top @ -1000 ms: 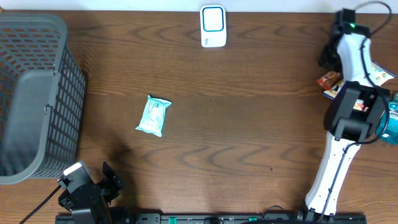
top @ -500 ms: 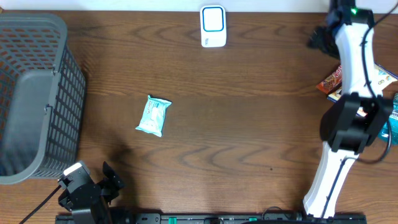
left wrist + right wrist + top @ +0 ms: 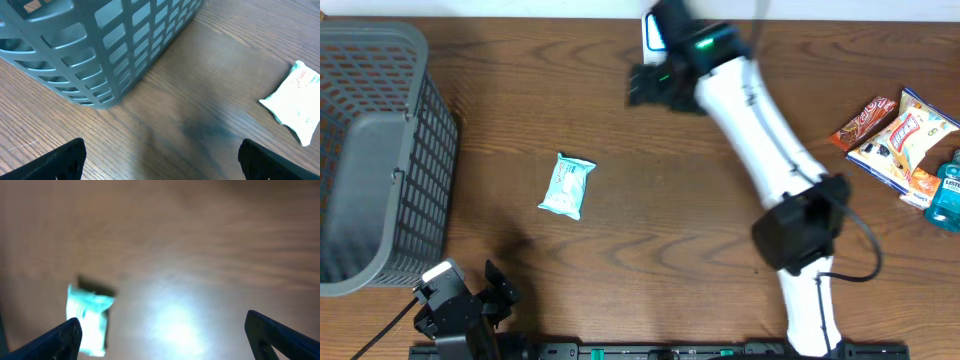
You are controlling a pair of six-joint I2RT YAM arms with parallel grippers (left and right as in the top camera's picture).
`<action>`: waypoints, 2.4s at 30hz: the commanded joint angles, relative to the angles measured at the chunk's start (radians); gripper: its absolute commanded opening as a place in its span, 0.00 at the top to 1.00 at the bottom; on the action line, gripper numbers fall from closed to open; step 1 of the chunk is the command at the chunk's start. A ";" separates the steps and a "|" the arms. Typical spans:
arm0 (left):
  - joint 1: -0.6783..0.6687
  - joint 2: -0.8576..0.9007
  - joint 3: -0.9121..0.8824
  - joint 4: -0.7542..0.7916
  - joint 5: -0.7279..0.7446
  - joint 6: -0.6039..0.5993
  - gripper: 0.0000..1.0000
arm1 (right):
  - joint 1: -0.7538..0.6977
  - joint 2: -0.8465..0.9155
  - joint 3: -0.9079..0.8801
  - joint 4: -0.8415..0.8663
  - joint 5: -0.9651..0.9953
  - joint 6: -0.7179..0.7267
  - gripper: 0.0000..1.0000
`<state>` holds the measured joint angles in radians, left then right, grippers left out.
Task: Scan the item barcode
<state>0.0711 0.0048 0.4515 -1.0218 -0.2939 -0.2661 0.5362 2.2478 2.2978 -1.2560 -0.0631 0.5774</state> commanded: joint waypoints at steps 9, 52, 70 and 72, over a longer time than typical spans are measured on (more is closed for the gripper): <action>0.002 -0.001 0.010 0.000 -0.009 -0.009 0.02 | 0.338 0.162 -0.005 0.052 0.013 0.098 0.10; 0.002 -0.001 0.010 0.000 -0.009 -0.009 0.03 | 0.282 0.303 -0.003 -0.168 0.439 0.149 0.99; 0.002 -0.001 0.010 0.000 -0.009 -0.009 0.03 | 0.337 0.135 -0.005 -0.161 0.393 -0.013 0.30; 0.002 -0.001 0.010 0.000 -0.009 -0.009 0.03 | 0.365 0.171 -0.006 -0.162 0.394 -0.035 0.30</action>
<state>0.0711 0.0048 0.4515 -1.0218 -0.2939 -0.2661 0.8558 2.3470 2.3043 -1.4170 0.3328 0.6067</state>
